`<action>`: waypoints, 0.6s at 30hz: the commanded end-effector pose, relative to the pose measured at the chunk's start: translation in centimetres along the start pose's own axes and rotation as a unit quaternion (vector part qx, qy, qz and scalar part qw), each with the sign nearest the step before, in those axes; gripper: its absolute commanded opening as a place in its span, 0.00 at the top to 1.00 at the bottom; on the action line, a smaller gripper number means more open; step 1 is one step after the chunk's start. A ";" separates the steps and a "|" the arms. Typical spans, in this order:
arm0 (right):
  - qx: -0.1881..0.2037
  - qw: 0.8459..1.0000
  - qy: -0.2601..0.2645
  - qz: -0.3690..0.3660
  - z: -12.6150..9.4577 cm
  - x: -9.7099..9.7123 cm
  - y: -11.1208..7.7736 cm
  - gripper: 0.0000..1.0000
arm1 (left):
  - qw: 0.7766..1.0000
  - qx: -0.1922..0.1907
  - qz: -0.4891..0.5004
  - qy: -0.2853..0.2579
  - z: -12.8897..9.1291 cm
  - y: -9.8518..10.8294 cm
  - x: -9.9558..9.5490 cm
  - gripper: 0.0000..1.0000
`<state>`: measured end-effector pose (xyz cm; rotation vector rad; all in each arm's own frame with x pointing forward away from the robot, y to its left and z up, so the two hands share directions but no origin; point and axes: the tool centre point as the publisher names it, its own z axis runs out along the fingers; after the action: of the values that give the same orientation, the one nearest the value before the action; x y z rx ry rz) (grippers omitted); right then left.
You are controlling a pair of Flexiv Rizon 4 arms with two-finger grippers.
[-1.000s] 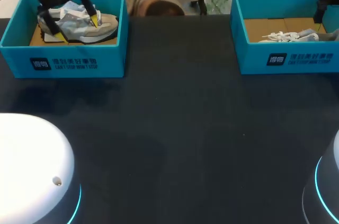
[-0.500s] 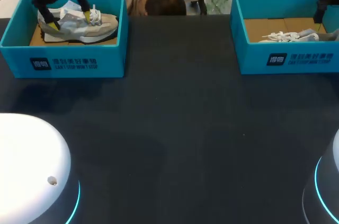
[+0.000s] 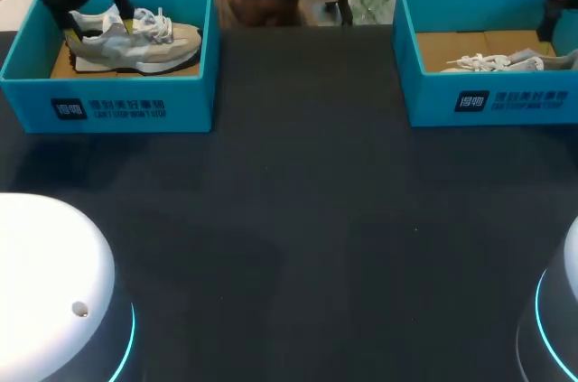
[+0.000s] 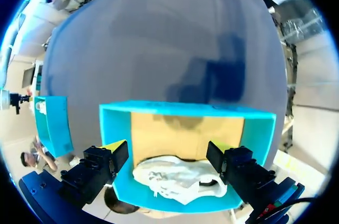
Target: Take the shoe out of the shoebox, open the shoe tongue, remove and reinsert the insole, then place the shoe into the shoebox
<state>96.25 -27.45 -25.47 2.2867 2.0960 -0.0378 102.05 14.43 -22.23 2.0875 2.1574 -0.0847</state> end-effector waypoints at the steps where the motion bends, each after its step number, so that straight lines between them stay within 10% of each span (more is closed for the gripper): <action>1: -0.021 1.000 -0.004 -0.007 -0.8 0.2 -2.7 0.00 | 1.000 -0.007 0.018 0.008 0.4 1.3 0.8 0.00; 18: -0.015 1.000 -0.010 -0.008 -1.6 0.9 -5.6 0.00 | 0.998 -0.015 0.047 0.028 1.2 6.2 4.4 0.00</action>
<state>90.97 -26.00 -23.88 2.2451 2.0958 -0.0385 107.69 18.86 -23.81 2.1847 2.0679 0.0262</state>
